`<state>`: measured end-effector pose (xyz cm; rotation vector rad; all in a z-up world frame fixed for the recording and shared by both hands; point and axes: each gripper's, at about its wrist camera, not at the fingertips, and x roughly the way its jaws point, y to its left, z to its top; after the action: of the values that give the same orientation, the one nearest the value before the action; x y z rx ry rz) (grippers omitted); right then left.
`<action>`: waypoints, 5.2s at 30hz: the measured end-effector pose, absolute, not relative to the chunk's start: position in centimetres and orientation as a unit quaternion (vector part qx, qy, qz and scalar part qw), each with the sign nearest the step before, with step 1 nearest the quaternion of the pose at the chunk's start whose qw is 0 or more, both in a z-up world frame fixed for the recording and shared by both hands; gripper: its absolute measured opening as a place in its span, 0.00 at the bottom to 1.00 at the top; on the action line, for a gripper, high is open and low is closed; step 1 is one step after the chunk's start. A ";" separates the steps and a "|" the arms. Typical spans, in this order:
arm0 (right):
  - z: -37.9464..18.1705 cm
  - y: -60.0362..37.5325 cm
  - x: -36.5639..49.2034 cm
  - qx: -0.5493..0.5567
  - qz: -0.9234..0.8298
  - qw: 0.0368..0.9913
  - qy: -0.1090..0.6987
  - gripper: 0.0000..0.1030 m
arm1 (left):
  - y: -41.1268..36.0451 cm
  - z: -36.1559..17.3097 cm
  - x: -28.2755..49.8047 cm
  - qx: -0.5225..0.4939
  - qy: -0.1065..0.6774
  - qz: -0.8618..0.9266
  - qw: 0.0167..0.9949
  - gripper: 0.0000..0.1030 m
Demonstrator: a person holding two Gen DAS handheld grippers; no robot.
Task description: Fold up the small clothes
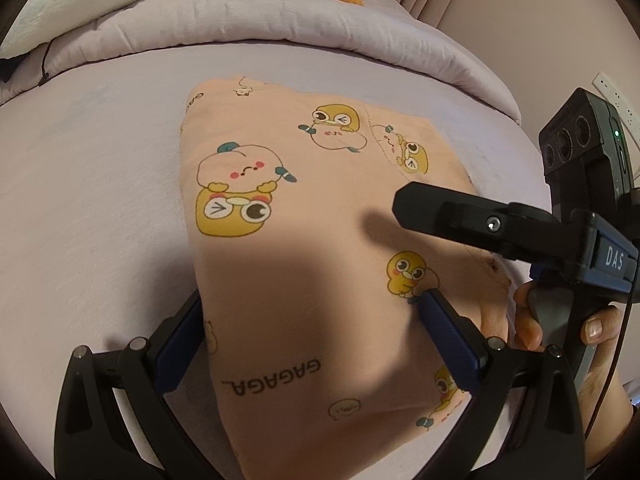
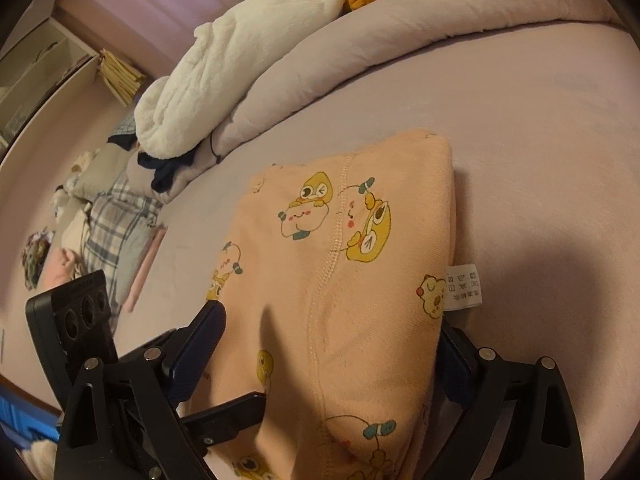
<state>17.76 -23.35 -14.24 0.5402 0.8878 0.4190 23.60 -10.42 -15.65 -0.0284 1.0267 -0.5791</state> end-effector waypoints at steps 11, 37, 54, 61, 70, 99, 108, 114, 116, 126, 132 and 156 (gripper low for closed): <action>-14.5 -23.6 18.0 0.247 0.197 0.848 0.425 0.74 | -10.9 -15.8 23.7 -0.012 0.481 -0.271 0.834 0.99; -13.4 -22.7 17.1 0.197 0.167 0.872 0.416 0.32 | -10.7 -15.0 23.8 -0.003 0.475 -0.245 0.845 0.57; -11.5 -21.4 16.6 0.175 0.175 0.885 0.395 0.28 | -10.3 -14.4 23.0 -0.003 0.460 -0.241 0.855 0.36; -10.7 -21.0 15.6 0.178 0.184 0.886 0.388 0.27 | -10.1 -14.1 22.0 0.001 0.455 -0.246 0.856 0.35; -10.3 -21.1 14.5 0.189 0.184 0.885 0.383 0.27 | -10.3 -13.4 20.5 0.005 0.448 -0.252 0.858 0.35; -8.0 -20.7 6.9 0.205 0.186 0.888 0.367 0.27 | -10.2 -10.9 11.9 0.021 0.437 -0.269 0.858 0.35; -7.7 -19.8 3.9 0.209 0.190 0.886 0.368 0.27 | -9.5 -10.4 8.5 0.028 0.437 -0.267 0.858 0.35; -7.4 -19.0 2.3 0.209 0.197 0.885 0.368 0.27 | -8.4 -9.9 6.6 0.027 0.435 -0.263 0.861 0.35; -7.4 -18.6 1.8 0.206 0.198 0.885 0.368 0.27 | -8.1 -9.8 6.0 0.026 0.435 -0.261 0.861 0.35; -6.8 -16.6 0.0 0.192 0.214 0.883 0.370 0.27 | -6.1 -9.2 3.4 0.021 0.433 -0.248 0.866 0.35; -6.3 -15.5 -0.7 0.183 0.225 0.883 0.368 0.27 | -4.7 -8.6 2.2 0.018 0.427 -0.239 0.872 0.35; -4.6 -9.9 0.0 0.131 0.273 0.880 0.366 0.27 | 1.4 -7.1 0.8 -0.009 0.412 -0.196 0.890 0.35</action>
<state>0.03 -9.88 -4.61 0.2720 0.7632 0.5700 0.77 1.40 -7.07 -0.0189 0.8556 -0.4069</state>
